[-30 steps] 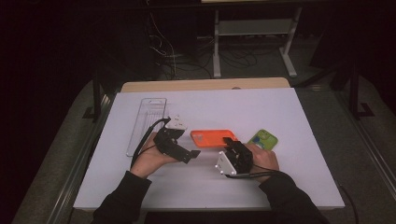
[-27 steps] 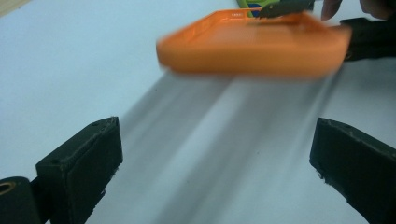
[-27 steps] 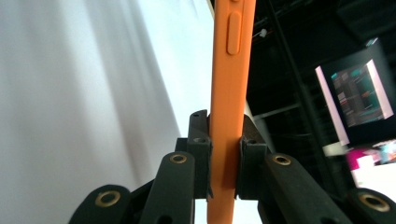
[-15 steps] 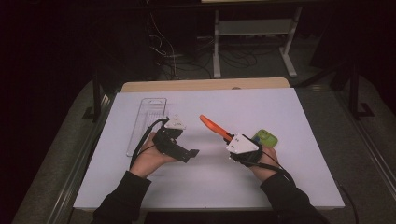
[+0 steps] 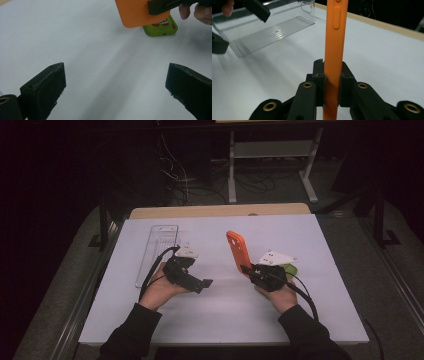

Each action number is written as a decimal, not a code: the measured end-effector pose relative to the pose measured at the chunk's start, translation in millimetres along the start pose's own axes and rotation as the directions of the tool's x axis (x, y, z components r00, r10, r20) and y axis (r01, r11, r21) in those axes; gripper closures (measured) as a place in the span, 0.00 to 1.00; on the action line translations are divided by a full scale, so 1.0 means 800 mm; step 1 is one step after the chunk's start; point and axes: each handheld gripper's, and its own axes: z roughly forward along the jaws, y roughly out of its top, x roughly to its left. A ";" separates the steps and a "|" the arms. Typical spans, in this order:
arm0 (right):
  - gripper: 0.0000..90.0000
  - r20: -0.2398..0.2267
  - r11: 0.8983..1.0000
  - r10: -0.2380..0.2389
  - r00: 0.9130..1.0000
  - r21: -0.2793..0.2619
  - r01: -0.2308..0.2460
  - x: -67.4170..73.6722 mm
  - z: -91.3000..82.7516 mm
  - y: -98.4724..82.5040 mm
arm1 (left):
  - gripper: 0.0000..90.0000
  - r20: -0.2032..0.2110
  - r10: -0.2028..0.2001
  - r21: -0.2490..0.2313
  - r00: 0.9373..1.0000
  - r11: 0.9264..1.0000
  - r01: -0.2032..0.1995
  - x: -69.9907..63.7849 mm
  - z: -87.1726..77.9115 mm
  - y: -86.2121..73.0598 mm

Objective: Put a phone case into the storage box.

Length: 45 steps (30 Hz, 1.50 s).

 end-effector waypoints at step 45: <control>0.87 -0.039 0.999 0.014 0.999 -0.047 -0.016 0.024 0.004 0.005 | 0.00 0.182 -0.087 -0.305 0.979 0.942 0.140 0.006 0.040 0.085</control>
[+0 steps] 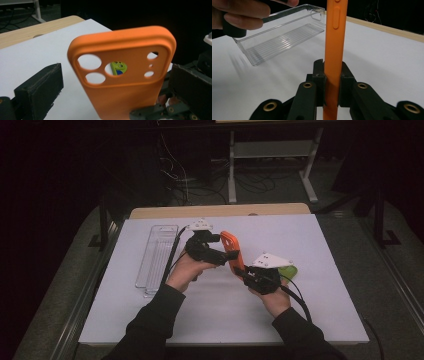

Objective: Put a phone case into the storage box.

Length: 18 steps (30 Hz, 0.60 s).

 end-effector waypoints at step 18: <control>0.87 -0.010 1.000 -0.001 1.000 0.002 0.001 0.002 0.001 0.000 | 0.14 0.019 -0.011 -0.048 1.000 0.999 0.012 -0.002 0.009 0.002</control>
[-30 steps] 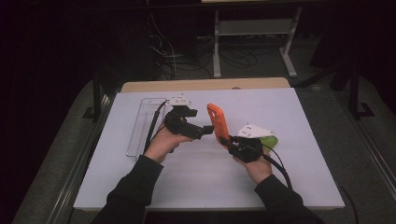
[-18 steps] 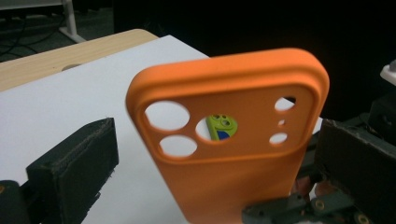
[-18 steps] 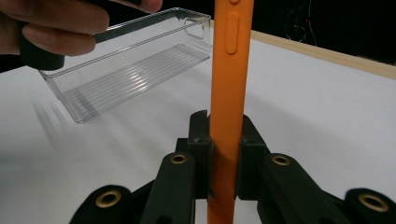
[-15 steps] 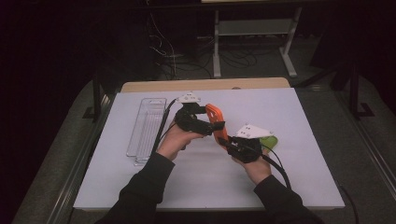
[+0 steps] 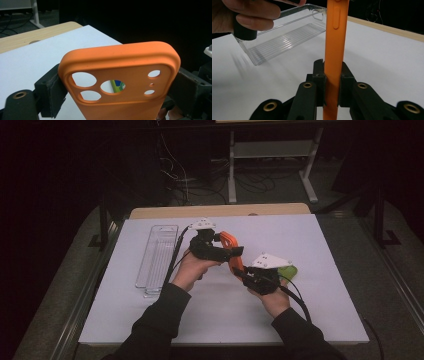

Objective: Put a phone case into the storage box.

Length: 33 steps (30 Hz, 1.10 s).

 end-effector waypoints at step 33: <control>0.00 0.056 0.982 -0.005 0.998 0.190 -0.005 -0.045 -0.054 -0.024 | 0.18 -0.214 -0.001 0.061 0.977 0.998 0.015 0.035 -0.053 0.026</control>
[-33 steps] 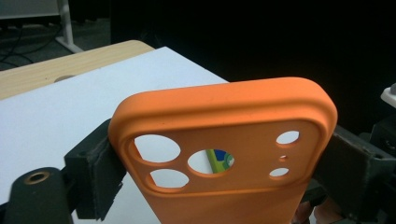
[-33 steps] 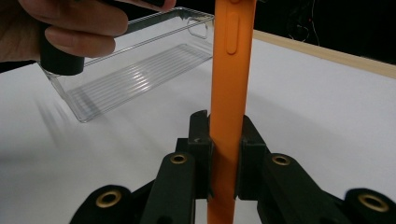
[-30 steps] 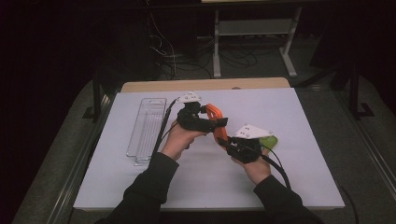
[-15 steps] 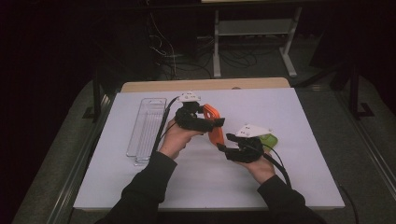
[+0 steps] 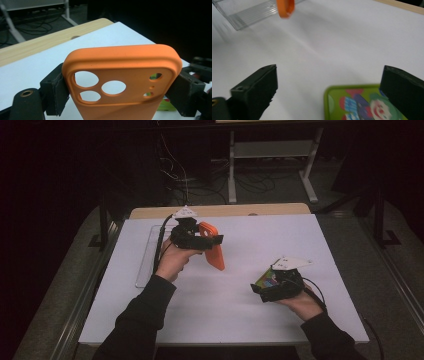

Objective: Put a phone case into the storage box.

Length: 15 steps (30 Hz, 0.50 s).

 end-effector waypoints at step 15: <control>0.00 0.022 0.999 0.000 1.000 0.038 -0.001 -0.013 -0.030 -0.036 | 0.18 -0.130 0.035 0.137 0.991 0.990 -0.017 0.034 -0.031 0.029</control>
